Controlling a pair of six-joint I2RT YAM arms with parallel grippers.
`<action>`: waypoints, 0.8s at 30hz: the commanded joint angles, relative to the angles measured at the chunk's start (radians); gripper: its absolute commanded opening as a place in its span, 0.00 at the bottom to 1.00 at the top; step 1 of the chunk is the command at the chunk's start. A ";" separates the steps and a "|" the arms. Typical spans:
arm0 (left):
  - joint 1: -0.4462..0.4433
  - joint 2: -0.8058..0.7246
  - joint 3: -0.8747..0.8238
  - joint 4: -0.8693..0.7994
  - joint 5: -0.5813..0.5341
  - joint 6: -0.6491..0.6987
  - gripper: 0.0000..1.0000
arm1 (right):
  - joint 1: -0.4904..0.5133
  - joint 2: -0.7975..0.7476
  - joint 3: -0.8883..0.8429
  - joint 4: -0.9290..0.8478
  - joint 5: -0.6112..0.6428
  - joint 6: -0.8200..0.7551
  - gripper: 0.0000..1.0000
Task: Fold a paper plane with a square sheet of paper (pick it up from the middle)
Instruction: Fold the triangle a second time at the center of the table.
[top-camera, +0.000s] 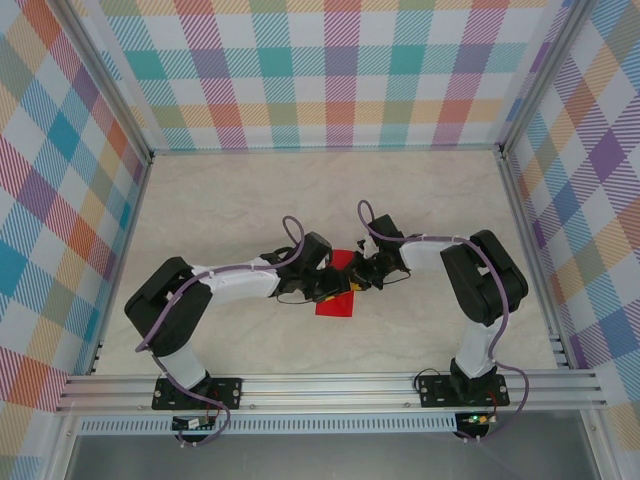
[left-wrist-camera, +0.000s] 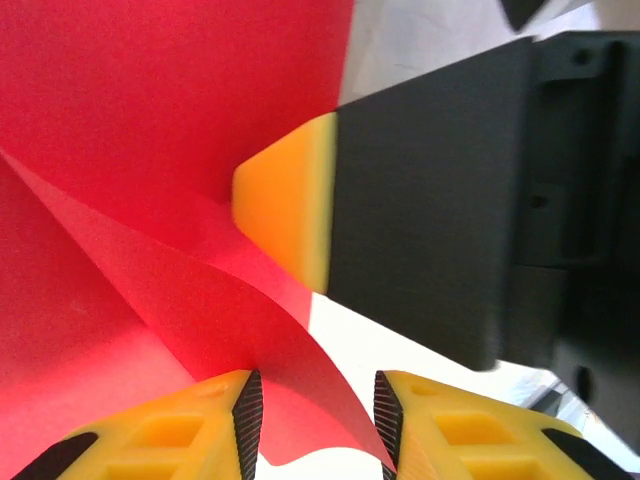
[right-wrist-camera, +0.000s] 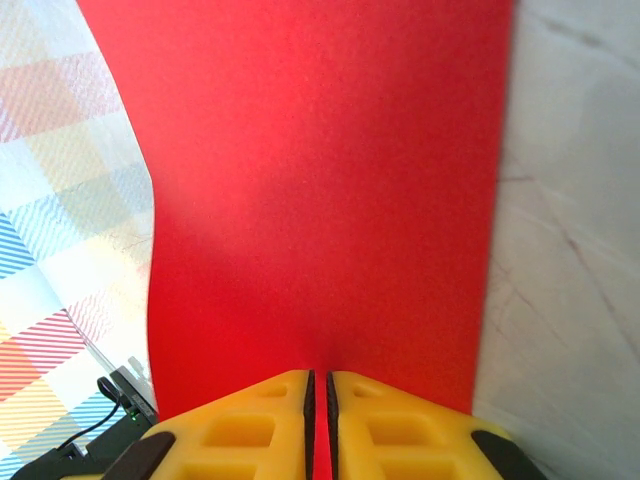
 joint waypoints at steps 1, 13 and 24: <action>0.007 0.016 0.017 0.027 0.003 0.020 0.37 | -0.002 -0.013 -0.027 -0.020 0.085 -0.007 0.15; 0.016 0.011 -0.024 0.089 0.020 0.038 0.51 | -0.023 -0.184 -0.055 -0.084 0.132 -0.005 0.24; 0.022 0.014 -0.035 0.089 -0.004 0.036 0.31 | -0.041 -0.273 -0.120 -0.108 0.092 -0.081 0.33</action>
